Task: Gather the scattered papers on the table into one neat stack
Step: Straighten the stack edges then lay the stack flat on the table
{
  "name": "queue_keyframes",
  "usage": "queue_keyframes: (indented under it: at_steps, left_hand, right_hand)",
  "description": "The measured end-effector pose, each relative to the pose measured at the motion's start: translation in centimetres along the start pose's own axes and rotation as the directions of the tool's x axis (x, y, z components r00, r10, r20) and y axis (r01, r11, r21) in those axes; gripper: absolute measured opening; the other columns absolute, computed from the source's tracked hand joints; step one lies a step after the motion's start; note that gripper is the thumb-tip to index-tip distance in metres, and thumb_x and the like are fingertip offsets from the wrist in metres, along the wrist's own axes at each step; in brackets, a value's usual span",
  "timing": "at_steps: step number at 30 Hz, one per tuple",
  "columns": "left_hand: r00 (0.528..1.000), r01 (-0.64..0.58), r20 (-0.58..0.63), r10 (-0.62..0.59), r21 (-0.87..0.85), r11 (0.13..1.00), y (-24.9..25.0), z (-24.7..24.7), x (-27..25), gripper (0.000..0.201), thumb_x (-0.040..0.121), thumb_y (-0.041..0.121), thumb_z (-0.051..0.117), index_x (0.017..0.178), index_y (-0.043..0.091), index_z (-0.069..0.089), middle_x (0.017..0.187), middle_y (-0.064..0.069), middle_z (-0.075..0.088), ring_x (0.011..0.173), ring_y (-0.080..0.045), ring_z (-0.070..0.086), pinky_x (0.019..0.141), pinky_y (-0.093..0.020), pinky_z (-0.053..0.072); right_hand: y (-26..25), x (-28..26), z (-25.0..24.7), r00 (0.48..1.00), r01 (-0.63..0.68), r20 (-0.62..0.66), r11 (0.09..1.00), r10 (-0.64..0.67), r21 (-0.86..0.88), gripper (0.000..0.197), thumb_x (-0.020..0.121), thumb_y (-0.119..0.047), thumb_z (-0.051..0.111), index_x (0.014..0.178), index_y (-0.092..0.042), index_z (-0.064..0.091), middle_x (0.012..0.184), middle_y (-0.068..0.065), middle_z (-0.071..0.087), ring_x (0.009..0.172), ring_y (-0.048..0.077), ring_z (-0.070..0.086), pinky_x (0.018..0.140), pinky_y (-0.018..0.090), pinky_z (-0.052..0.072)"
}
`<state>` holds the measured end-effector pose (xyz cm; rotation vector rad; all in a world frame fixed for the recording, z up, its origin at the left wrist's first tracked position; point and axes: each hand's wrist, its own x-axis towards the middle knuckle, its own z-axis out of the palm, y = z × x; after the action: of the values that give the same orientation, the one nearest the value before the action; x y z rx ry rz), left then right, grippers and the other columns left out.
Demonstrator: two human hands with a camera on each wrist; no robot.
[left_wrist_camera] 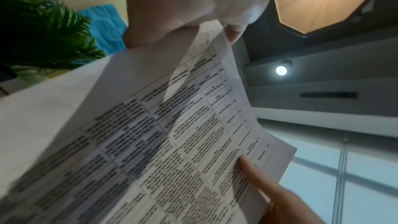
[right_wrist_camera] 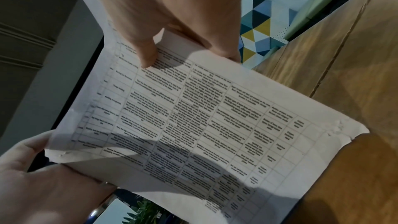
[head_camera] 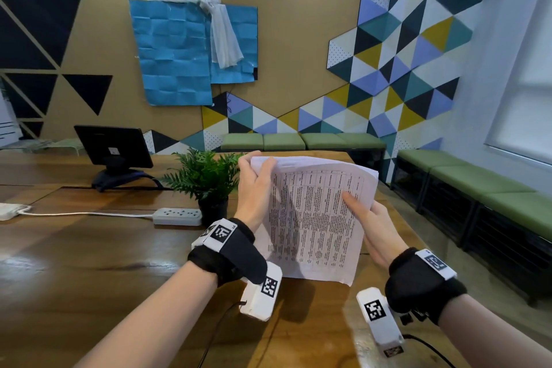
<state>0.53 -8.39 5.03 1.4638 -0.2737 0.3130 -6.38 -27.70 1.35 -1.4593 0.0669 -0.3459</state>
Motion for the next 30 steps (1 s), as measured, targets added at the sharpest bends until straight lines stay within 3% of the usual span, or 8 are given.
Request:
queue_keyframes:
  at_steps: [3,7,11,14,18,20,24,30]
  left_hand:
    - [0.999,0.003,-0.046,0.0,0.059,0.998,-0.5,-0.4,0.3,0.025,0.092,0.037,0.052,0.099,0.013,0.054,0.089,-0.001,0.058,0.081,-0.018,0.054,0.074,-0.032,0.041]
    - [0.992,0.058,-0.112,-0.054,0.037,0.998,-0.7,-0.5,1.3,0.028,0.094,0.039,0.047,0.072,0.021,0.045,0.074,0.001,0.05,0.082,-0.021,0.049,0.076,-0.034,0.036]
    - [1.0,-0.027,0.011,0.026,0.117,0.993,0.1,-0.6,0.2,0.03,0.095,0.047,0.043,0.106,0.019,0.044,0.083,0.009,0.051,0.081,-0.014,0.053,0.072,-0.025,0.042]
    - [0.973,-0.154,0.206,0.103,0.251,0.956,-0.8,-1.4,-0.8,0.067,0.083,0.043,0.066,0.133,0.023,0.026,0.104,0.01,0.057,0.093,-0.005,0.06,0.081,-0.021,0.049]
    - [0.962,-0.271,0.07,0.263,0.344,0.899,-0.6,-0.7,-1.4,0.03,0.094,0.022,0.049,0.12,0.029,0.034,0.107,0.0,0.063,0.095,-0.022,0.064,0.086,-0.047,0.054]
    - [0.957,-0.271,-0.013,0.289,0.314,0.91,-0.6,-0.1,-1.9,0.022,0.096,0.021,0.041,0.112,0.035,0.032,0.106,-0.004,0.063,0.093,-0.025,0.064,0.083,-0.048,0.054]
    - [0.996,-0.087,0.002,0.091,0.3,0.95,-3.0,-0.4,-3.6,0.013,0.097,0.029,0.039,0.109,0.033,0.034,0.099,-0.002,0.062,0.084,-0.022,0.063,0.08,-0.045,0.053]
    - [0.99,0.134,0.016,-0.137,0.122,0.983,-4.2,-1.1,-3.4,0.011,0.1,0.024,0.037,0.096,0.024,0.048,0.088,0.012,0.055,0.083,-0.009,0.053,0.076,-0.03,0.039]
  right_hand:
    - [0.0,-0.1,0.1,1.0,0.006,0.005,1.0,-0.006,-0.028,0.028,0.091,-0.024,0.057,0.115,-0.011,0.064,0.113,0.011,0.072,0.103,0.026,0.068,0.091,0.044,0.053]
    - [0.3,-0.2,0.5,0.998,0.032,0.048,0.996,-0.028,-0.087,0.029,0.089,-0.023,0.06,0.116,-0.012,0.065,0.109,0.007,0.074,0.098,0.021,0.071,0.084,0.037,0.056]
    - [0.6,-0.3,0.8,0.999,0.033,0.024,0.992,-0.03,-0.118,0.016,0.093,-0.019,0.056,0.104,-0.02,0.066,0.106,0.006,0.073,0.091,0.016,0.072,0.082,0.037,0.057]
    - [-0.1,-0.3,0.6,0.998,0.057,-0.038,0.998,-0.058,-0.035,0.014,0.094,-0.016,0.053,0.099,-0.021,0.066,0.106,0.009,0.072,0.09,0.019,0.071,0.081,0.039,0.057]
    - [-1.7,-0.3,1.2,0.992,0.12,-0.044,0.993,-0.119,0.019,0.016,0.094,-0.014,0.053,0.102,-0.021,0.065,0.106,0.006,0.071,0.096,0.021,0.069,0.084,0.04,0.055]
    - [-1.8,-0.5,1.5,0.988,0.153,-0.021,0.988,-0.153,-0.021,0.016,0.092,-0.013,0.057,0.103,-0.022,0.065,0.105,0.003,0.072,0.094,0.018,0.07,0.08,0.036,0.056]
    - [-0.1,-0.7,1.4,0.999,0.053,0.012,0.995,-0.053,-0.085,0.022,0.087,-0.012,0.064,0.108,-0.018,0.064,0.103,0.002,0.073,0.08,0.007,0.073,0.063,0.022,0.058]
    - [0.5,0.1,1.4,0.994,-0.102,-0.023,0.991,0.104,0.088,0.035,0.086,-0.016,0.065,0.12,-0.008,0.063,0.111,0.014,0.072,0.096,0.029,0.071,0.086,0.045,0.055]
